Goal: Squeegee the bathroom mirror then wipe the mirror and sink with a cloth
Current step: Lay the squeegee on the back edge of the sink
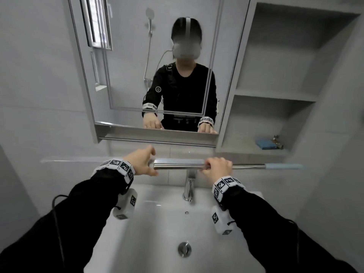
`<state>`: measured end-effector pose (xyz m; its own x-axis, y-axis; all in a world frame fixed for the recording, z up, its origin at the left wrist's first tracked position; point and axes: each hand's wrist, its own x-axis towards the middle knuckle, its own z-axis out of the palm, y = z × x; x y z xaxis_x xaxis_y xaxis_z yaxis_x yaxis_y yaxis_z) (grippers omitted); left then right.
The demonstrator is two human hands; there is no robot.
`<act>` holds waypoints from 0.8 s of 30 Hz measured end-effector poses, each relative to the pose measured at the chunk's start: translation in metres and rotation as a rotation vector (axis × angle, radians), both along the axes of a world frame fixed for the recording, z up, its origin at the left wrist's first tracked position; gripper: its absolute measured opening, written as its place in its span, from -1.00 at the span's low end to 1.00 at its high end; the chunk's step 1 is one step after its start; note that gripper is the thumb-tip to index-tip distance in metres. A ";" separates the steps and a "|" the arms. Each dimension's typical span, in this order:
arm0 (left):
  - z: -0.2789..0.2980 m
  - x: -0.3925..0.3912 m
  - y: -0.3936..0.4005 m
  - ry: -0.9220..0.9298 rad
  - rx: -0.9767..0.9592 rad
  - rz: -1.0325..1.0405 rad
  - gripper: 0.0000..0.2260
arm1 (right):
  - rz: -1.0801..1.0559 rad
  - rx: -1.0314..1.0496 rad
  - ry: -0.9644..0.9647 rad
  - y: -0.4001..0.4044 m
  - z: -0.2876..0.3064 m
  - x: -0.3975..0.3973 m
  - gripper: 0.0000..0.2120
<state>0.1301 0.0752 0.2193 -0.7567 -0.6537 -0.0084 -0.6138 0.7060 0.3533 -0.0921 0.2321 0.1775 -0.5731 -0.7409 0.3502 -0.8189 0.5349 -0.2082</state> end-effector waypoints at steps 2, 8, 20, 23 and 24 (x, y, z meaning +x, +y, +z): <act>-0.011 -0.013 0.000 -0.030 -0.033 -0.011 -0.57 | -0.021 0.045 0.025 0.001 -0.008 -0.007 -0.77; -0.046 -0.043 0.001 -0.008 -0.293 -0.087 -0.76 | -0.062 0.017 0.076 0.008 -0.023 -0.022 -0.73; -0.082 -0.096 -0.007 0.363 -0.593 0.024 -0.72 | -0.033 -0.112 0.028 0.001 -0.048 -0.080 -0.72; -0.089 -0.112 -0.019 0.390 -0.604 0.034 -0.72 | -0.014 -0.152 0.091 -0.008 -0.054 -0.089 -0.67; -0.091 -0.117 -0.024 0.398 -0.600 0.041 -0.72 | -0.014 -0.149 0.094 -0.013 -0.054 -0.093 -0.67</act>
<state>0.0130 0.0513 0.1278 -0.6020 -0.4874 0.6324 -0.5496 0.8275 0.1146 -0.1851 0.2190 0.1235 -0.5425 -0.6691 0.5080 -0.8312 0.5153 -0.2089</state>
